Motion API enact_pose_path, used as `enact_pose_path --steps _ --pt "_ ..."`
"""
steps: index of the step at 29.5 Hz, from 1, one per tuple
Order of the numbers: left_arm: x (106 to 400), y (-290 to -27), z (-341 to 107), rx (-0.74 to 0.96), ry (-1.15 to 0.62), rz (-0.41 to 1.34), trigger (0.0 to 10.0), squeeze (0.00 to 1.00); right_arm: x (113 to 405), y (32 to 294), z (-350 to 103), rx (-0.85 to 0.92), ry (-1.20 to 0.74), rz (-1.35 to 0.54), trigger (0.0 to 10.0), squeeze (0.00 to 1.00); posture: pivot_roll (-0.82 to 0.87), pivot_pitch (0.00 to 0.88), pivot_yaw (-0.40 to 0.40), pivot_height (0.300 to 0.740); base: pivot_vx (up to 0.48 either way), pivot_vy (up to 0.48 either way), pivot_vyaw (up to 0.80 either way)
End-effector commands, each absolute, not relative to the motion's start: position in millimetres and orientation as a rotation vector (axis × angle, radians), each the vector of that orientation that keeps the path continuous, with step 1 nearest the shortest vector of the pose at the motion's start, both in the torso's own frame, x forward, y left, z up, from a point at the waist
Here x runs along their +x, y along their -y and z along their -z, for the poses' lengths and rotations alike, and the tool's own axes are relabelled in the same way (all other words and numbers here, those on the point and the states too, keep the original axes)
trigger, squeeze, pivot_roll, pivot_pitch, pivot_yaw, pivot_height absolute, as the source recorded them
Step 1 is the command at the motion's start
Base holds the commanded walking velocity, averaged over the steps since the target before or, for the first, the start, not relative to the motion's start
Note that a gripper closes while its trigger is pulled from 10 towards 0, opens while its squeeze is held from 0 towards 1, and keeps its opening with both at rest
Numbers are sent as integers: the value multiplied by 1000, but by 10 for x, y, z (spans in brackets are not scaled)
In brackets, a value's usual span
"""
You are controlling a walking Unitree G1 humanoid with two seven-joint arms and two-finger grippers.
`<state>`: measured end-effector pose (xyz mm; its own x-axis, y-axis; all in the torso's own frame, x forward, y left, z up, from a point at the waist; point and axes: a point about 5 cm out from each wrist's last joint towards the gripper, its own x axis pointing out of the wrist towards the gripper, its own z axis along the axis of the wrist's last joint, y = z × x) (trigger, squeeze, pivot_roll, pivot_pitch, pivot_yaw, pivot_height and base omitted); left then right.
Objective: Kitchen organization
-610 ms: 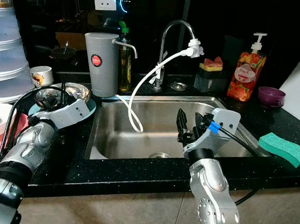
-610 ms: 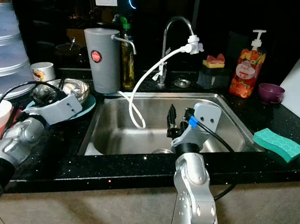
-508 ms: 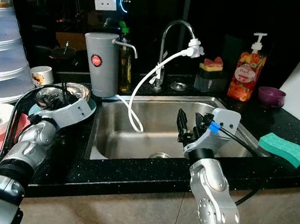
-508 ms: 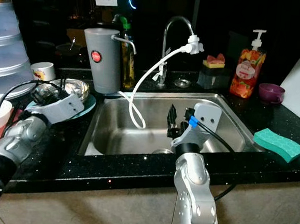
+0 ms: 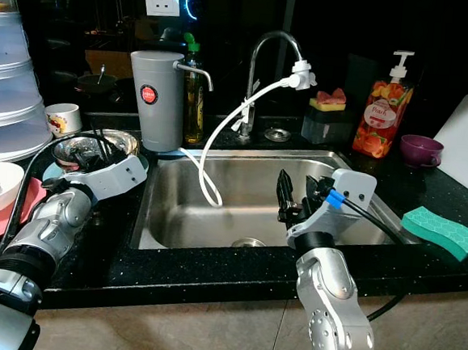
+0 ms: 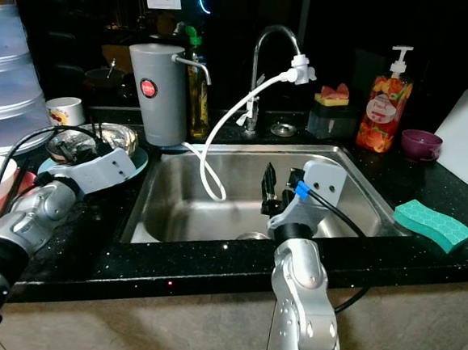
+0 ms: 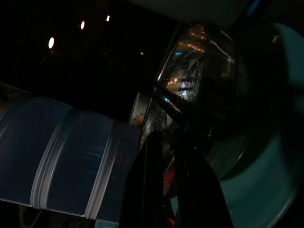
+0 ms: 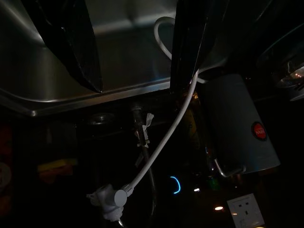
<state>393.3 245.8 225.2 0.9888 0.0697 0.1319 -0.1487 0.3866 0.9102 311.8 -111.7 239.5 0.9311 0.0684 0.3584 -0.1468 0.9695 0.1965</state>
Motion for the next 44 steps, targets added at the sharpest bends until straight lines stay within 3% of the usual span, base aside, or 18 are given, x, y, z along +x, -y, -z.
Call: enact_pose_path --steps 1,11,12,21,25,29,31,44 --pt "3910 -2463 -2204 1128 70 -139 10000 1000 3109 1082 -2388 217 348 -123 10000 0 25 44 26 740 0 0 0" --pt "3754 -2542 -2378 1103 207 -271 10000 1000 3113 1083 -2379 213 344 -134 10000 0 45 41 21 740 0 0 0" --pt "3709 -2542 -2384 1072 229 -295 10000 0 3115 1085 -2379 213 345 -132 10000 0 47 37 24 740 0 0 0" --pt "3346 -2374 -2180 836 274 -332 10000 0 3094 1103 -2345 207 337 -127 10000 0 47 36 24 740 0 0 0" --pt "3140 -2160 -2075 740 347 -269 10000 0 3080 1130 -2339 197 331 -129 10000 0 35 39 11 740 0 0 0" --pt "3112 -2044 -2091 616 372 -224 10000 0 3082 1150 -2334 193 328 -130 10000 0 40 40 8 740 0 0 0" --pt "3073 -1910 -2163 402 360 -173 10000 0 3086 1153 -2327 191 326 -131 10000 0 42 39 6 740 0 0 0" --pt "3093 -1833 -2235 104 304 -69 10000 0 3053 1122 -2313 193 321 -133 10000 0 33 49 7 740 0 0 0"
